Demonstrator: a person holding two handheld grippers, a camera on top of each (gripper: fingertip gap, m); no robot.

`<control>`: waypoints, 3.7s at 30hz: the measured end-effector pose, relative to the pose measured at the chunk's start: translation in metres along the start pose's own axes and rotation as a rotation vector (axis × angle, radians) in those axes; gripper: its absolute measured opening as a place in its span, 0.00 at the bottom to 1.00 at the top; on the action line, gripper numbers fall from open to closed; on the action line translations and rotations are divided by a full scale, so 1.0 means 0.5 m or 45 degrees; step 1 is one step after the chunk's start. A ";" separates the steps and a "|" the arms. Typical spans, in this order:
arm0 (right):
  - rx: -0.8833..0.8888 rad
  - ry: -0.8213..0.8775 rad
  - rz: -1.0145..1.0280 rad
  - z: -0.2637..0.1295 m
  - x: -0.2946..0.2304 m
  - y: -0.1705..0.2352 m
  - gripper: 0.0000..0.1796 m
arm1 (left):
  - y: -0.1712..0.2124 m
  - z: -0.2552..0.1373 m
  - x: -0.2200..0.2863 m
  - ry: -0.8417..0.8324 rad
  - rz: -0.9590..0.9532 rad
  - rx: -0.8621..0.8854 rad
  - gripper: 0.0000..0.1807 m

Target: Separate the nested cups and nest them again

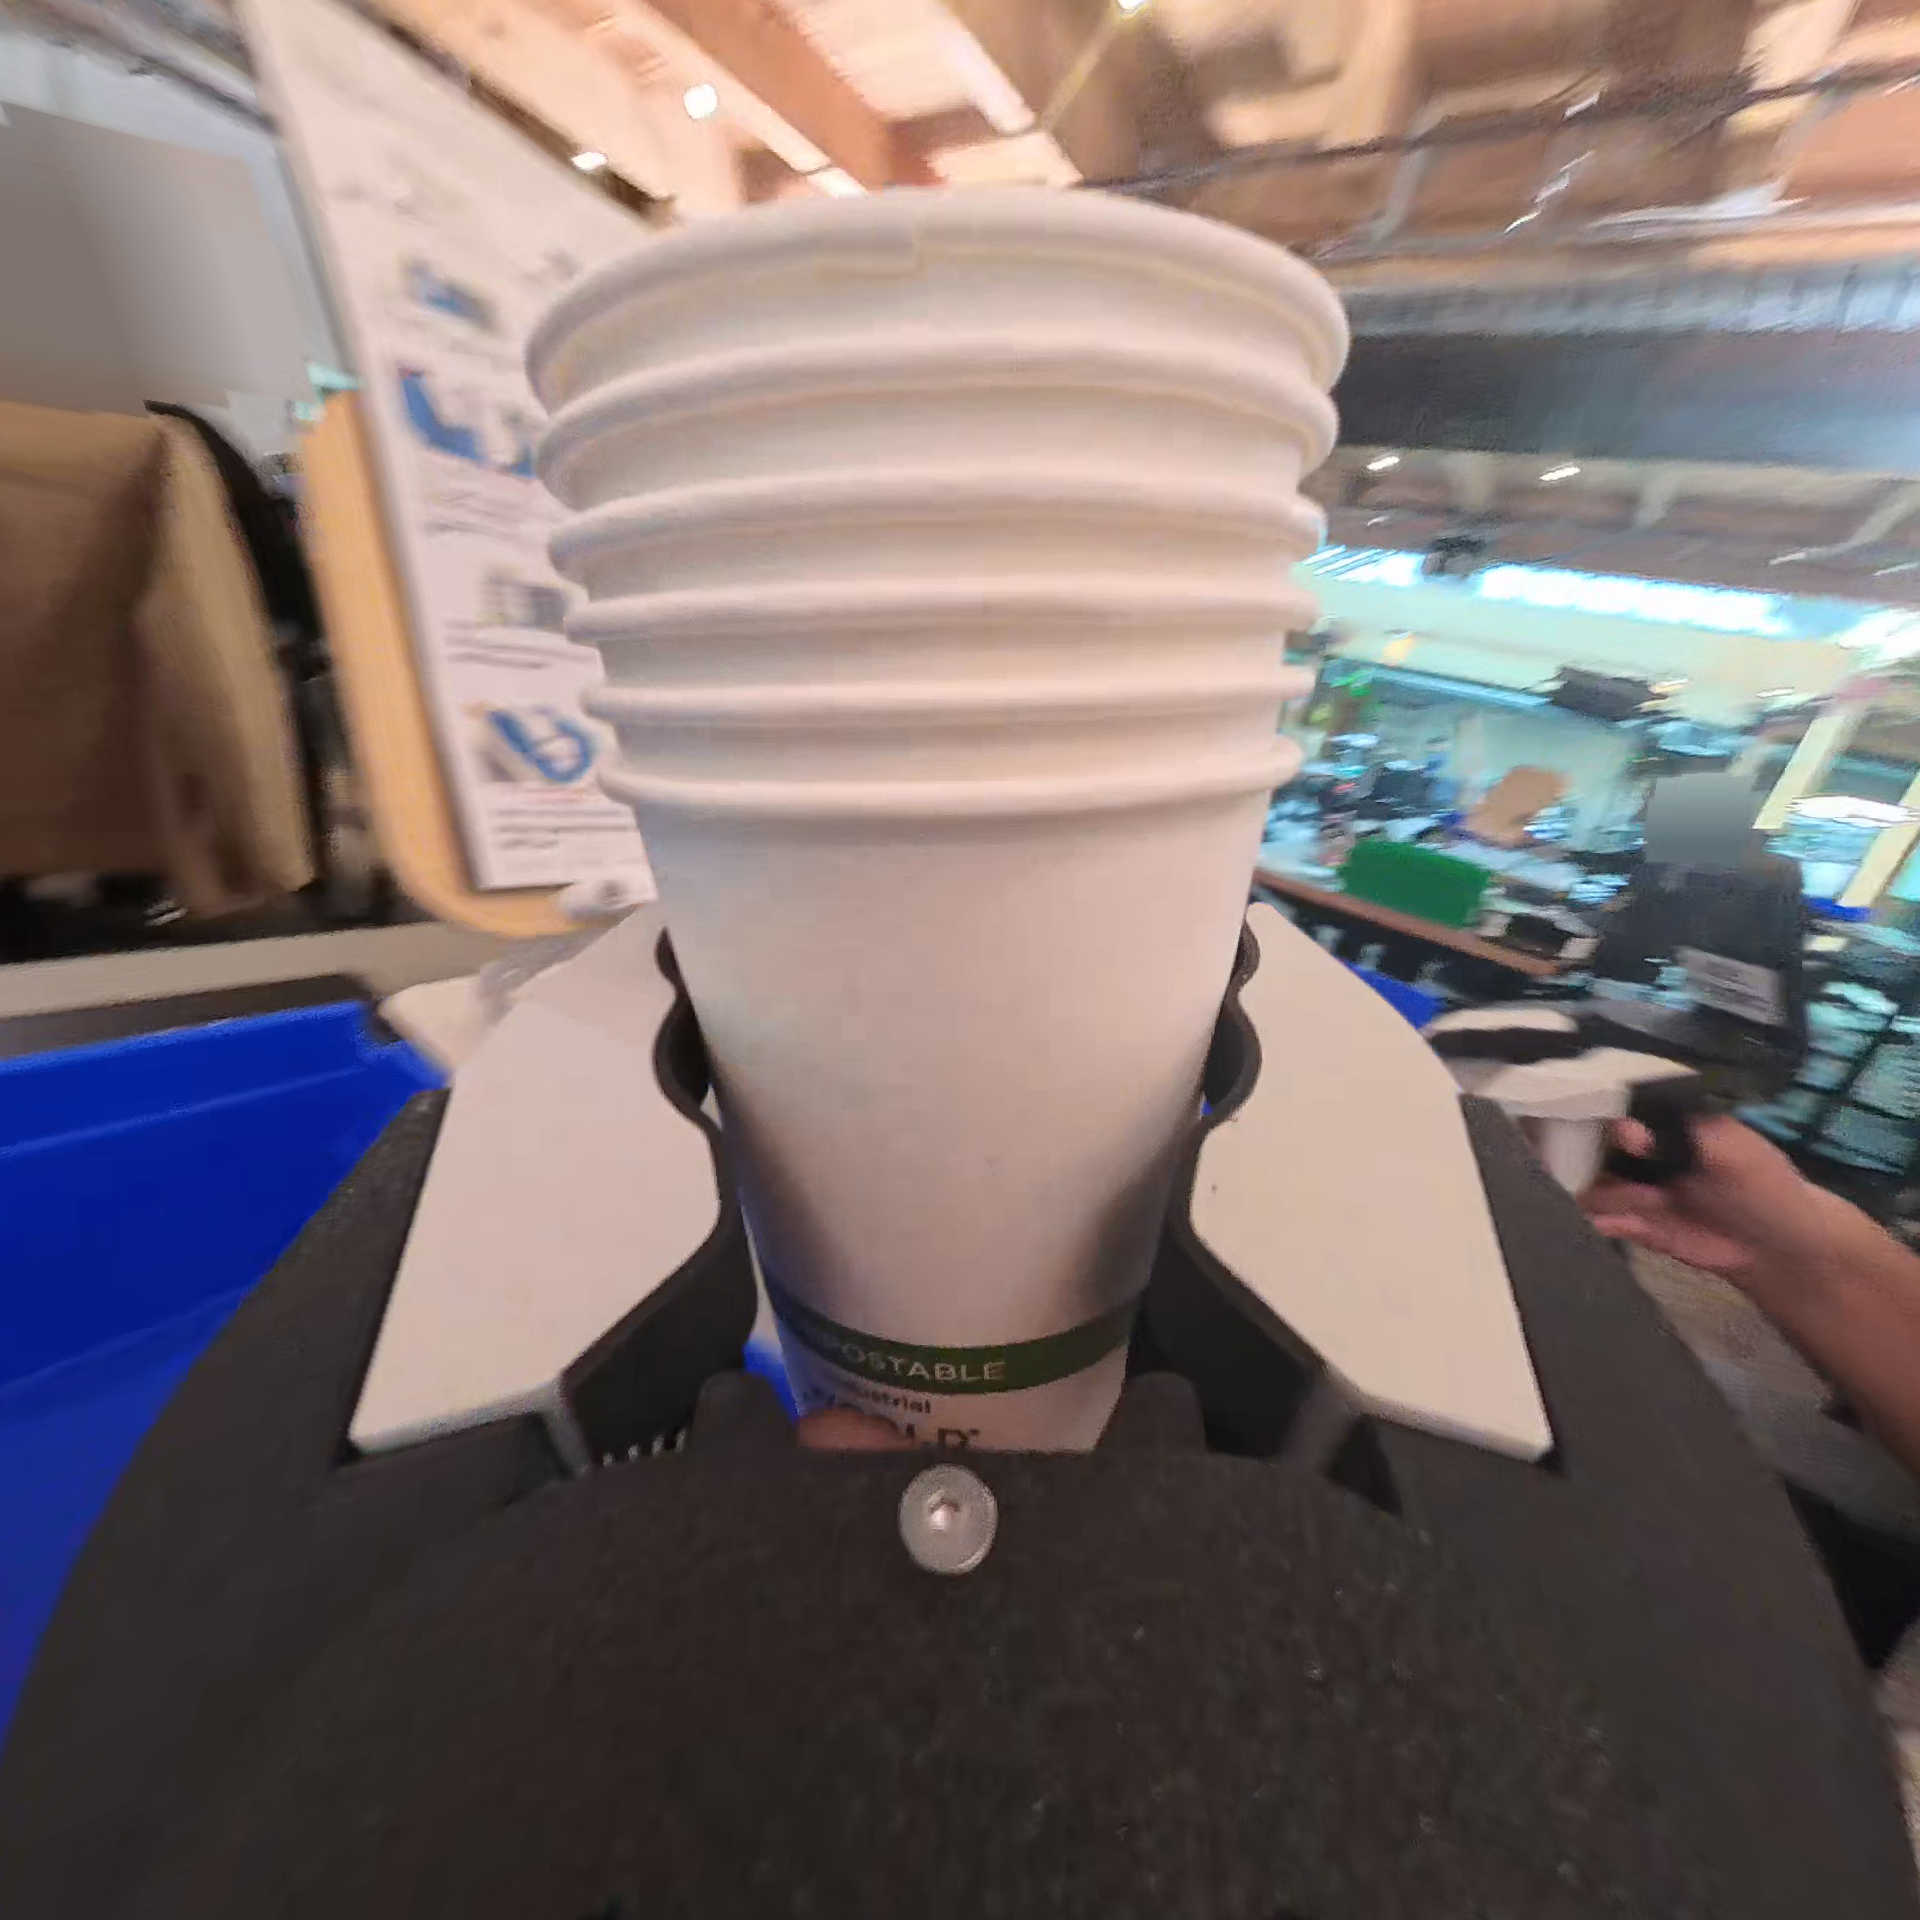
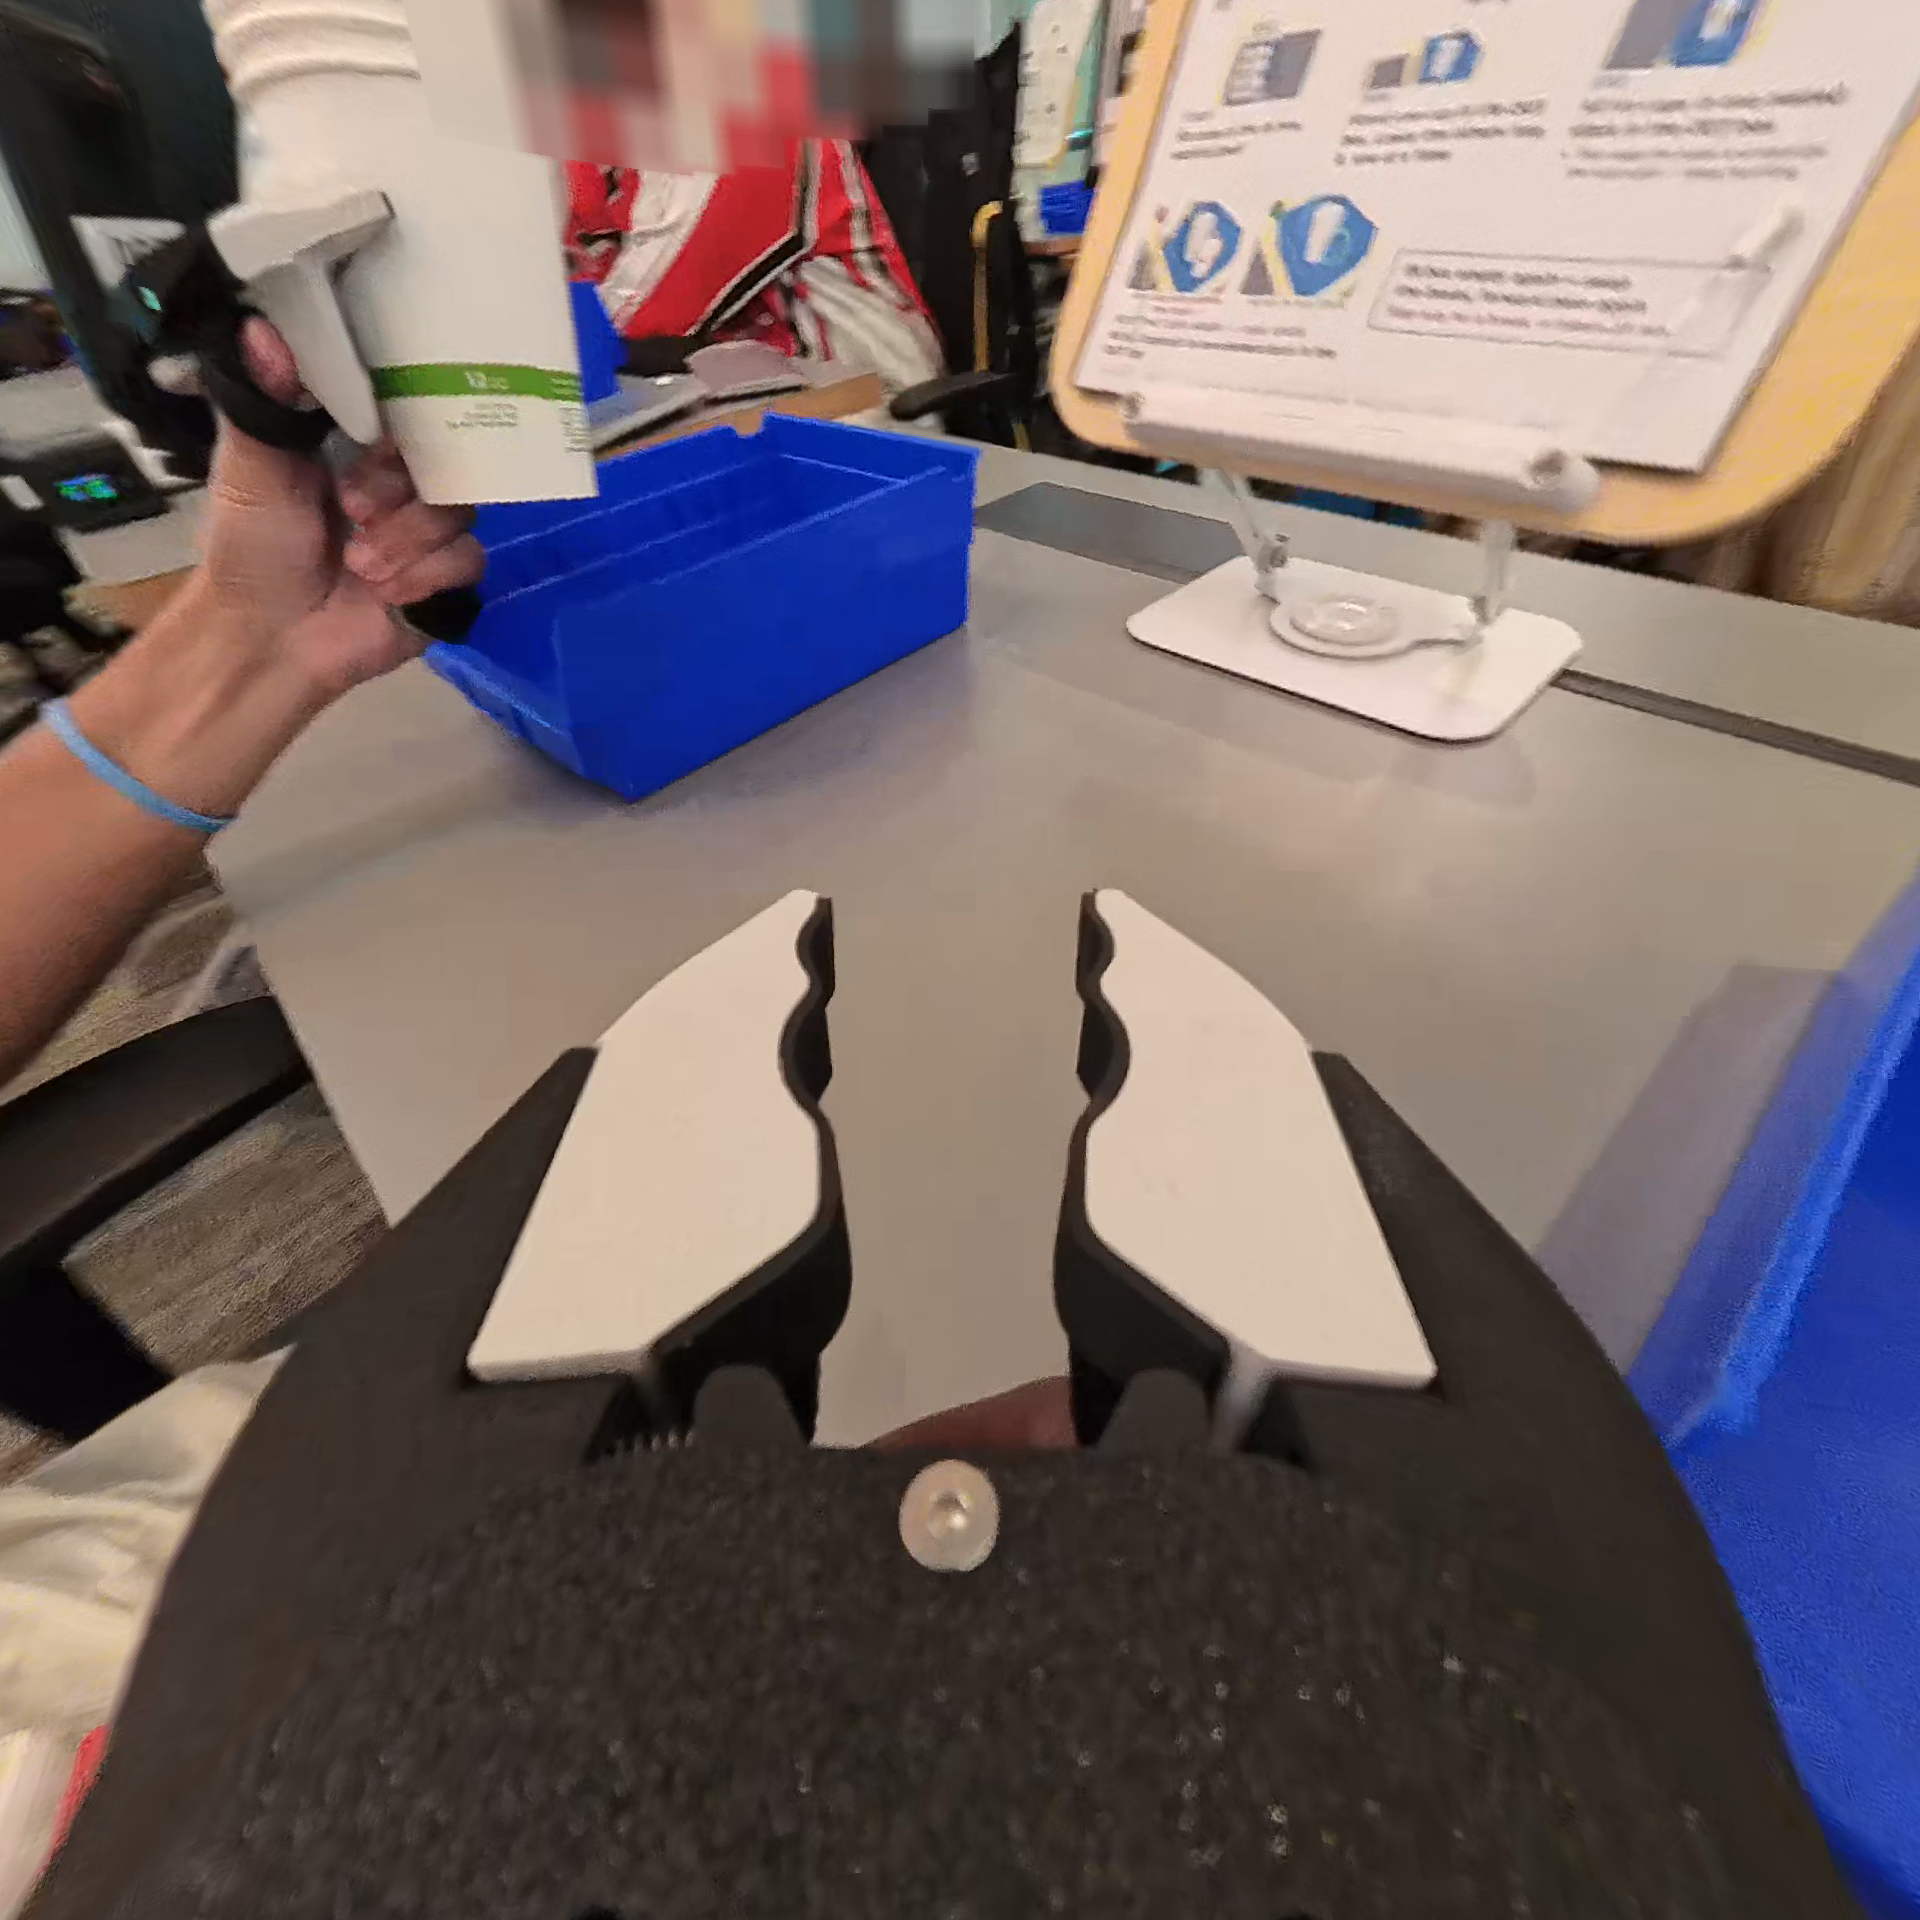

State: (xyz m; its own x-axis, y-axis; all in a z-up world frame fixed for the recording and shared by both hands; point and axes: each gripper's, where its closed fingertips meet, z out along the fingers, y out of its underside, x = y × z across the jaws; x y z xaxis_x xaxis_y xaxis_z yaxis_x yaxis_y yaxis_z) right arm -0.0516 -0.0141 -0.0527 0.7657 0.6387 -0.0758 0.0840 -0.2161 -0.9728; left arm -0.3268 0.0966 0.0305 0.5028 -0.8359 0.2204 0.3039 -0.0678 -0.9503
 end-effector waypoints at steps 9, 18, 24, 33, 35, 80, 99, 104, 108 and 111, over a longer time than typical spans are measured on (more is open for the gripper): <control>0.080 -0.319 0.000 0.012 -0.026 -0.129 0.24 | 0.069 0.113 0.207 0.384 0.011 -0.071 0.53; 0.243 -0.546 0.296 -0.008 0.018 -0.128 0.25 | 0.184 0.206 0.270 0.508 0.022 -0.237 0.53; 0.206 -0.541 0.167 -0.005 0.003 -0.122 0.24 | 0.227 0.209 0.279 0.531 0.043 -0.297 0.53; -0.268 -0.692 -0.580 0.036 -0.108 -0.221 0.13 | 0.241 0.203 0.288 0.548 0.075 -0.334 0.53; -0.462 -0.739 -0.725 0.052 -0.123 -0.227 0.13 | 0.245 0.204 0.290 0.551 0.078 -0.338 0.53; -1.153 -0.930 -0.883 0.085 -0.141 -0.191 0.02 | 0.270 0.210 0.283 0.536 0.132 -0.392 0.53; -0.887 -0.562 -1.022 0.027 -0.046 -0.417 0.02 | 0.279 0.207 0.295 0.556 0.157 -0.410 0.53; -0.952 -0.328 -0.985 -0.011 0.076 -0.449 0.02 | 0.283 0.207 0.296 0.553 0.156 -0.418 0.53; -1.063 -0.086 -0.890 -0.064 0.228 -0.432 0.02 | 0.278 0.206 0.290 0.539 0.152 -0.410 0.53; -1.151 0.050 -0.781 -0.105 0.344 -0.379 0.02 | 0.272 0.208 0.283 0.523 0.144 -0.395 0.53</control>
State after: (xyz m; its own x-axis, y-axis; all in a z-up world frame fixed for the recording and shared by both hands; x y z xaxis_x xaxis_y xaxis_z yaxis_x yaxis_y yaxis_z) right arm 0.0976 0.0978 0.1299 0.4525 0.8022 0.3896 0.8830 -0.3419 -0.3215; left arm -0.1304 0.0258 -0.0448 0.1413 -0.9877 0.0672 -0.0190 -0.0706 -0.9973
